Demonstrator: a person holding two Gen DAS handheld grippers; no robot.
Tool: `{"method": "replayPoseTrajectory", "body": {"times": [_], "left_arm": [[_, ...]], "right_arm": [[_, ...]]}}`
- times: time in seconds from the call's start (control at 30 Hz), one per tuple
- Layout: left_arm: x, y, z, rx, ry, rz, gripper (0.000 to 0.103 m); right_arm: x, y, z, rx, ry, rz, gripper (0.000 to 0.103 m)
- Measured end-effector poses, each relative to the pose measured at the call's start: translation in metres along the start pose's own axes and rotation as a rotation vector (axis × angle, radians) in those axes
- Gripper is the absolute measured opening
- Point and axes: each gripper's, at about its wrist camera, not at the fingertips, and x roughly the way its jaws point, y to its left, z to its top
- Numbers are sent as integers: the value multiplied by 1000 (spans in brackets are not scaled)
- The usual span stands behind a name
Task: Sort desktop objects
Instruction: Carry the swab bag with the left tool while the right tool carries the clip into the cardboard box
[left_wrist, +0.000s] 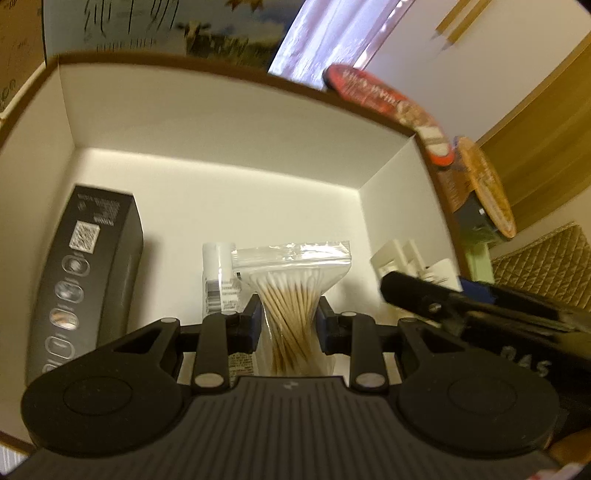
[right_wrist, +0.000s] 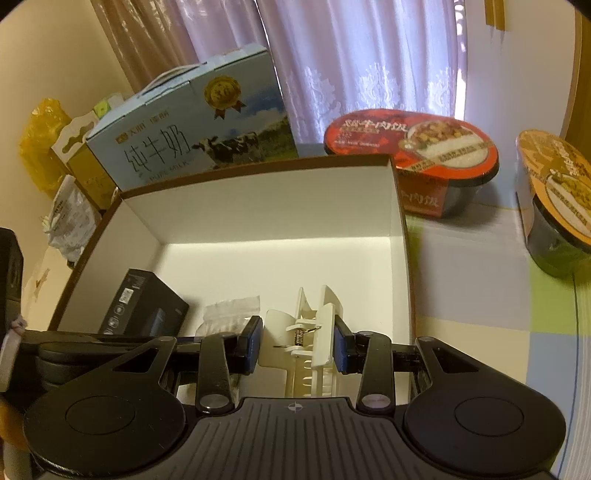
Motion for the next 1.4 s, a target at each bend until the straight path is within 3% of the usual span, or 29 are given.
{"method": "replayPoseTrajectory", "body": {"times": [0.2, 0.3, 0.67, 0.97, 1.1, 1.2, 1.3, 1.4], "left_arm": [[15, 5, 1, 0, 28, 21, 26], [17, 8, 1, 2, 37, 21, 37], [-1, 4, 0, 114, 13, 100, 52], [-11, 8, -6, 174, 10, 161, 55], [-17, 6, -8, 199, -2, 179, 61], [-21, 6, -9, 208, -9, 185, 62], [-24, 6, -11, 213, -11, 189, 69], [-28, 5, -14, 228, -23, 205, 75]], "right_arm": [[7, 1, -5, -24, 20, -9, 36], [7, 3, -6, -44, 24, -11, 36], [15, 11, -14, -103, 53, -10, 36], [16, 14, -20, -128, 75, 3, 38], [8, 19, -21, -146, 57, 26, 54], [2, 23, -23, -162, 42, -3, 71], [-1, 23, -25, -160, 46, -5, 76], [-5, 23, -27, -170, 49, -14, 87]]}}
